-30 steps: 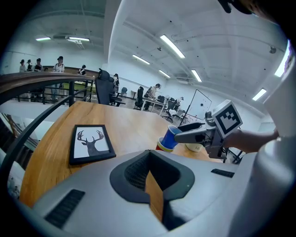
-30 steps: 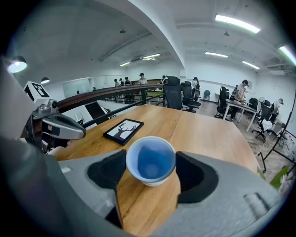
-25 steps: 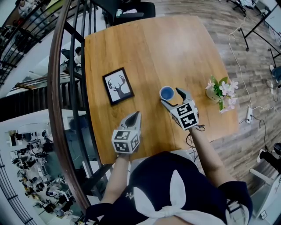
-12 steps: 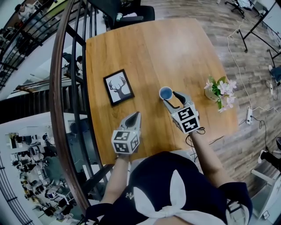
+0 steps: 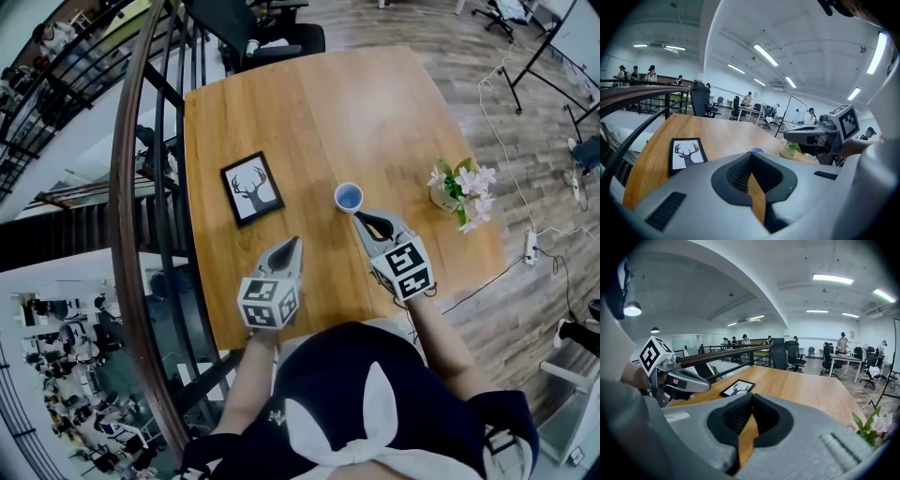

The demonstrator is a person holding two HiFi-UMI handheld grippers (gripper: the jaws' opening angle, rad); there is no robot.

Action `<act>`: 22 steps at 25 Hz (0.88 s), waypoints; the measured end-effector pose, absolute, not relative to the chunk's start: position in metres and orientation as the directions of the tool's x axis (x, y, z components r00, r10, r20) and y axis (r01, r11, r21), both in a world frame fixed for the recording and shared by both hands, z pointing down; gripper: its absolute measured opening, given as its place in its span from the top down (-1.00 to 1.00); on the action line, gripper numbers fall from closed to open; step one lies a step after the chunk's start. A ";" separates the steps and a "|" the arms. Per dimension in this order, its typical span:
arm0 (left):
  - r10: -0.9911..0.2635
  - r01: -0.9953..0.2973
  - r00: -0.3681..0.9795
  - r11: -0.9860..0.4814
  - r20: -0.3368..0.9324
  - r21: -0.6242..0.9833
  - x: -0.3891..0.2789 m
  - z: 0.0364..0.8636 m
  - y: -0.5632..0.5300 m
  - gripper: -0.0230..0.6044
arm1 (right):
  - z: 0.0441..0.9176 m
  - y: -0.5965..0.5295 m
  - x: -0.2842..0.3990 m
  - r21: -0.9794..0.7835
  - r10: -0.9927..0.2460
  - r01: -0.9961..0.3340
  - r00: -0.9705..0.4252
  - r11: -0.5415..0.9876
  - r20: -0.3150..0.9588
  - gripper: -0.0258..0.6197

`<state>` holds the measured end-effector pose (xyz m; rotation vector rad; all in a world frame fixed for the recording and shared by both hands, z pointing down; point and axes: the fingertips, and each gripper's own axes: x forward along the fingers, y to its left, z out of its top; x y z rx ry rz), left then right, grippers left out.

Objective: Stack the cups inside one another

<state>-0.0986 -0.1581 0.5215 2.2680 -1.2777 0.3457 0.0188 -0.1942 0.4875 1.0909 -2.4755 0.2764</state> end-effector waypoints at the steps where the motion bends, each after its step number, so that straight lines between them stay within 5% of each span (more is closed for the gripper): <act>1: -0.722 -0.850 0.526 -0.430 0.449 0.305 -0.098 0.519 -0.156 0.87 | 0.486 -0.190 0.018 -0.012 -0.656 -0.737 -0.609 0.676 0.446 0.92; 22: -0.708 -0.824 0.567 -0.480 0.420 0.302 -0.083 0.503 -0.110 0.87 | 0.484 -0.113 0.007 -0.015 -0.620 -0.704 -0.636 0.710 0.460 0.93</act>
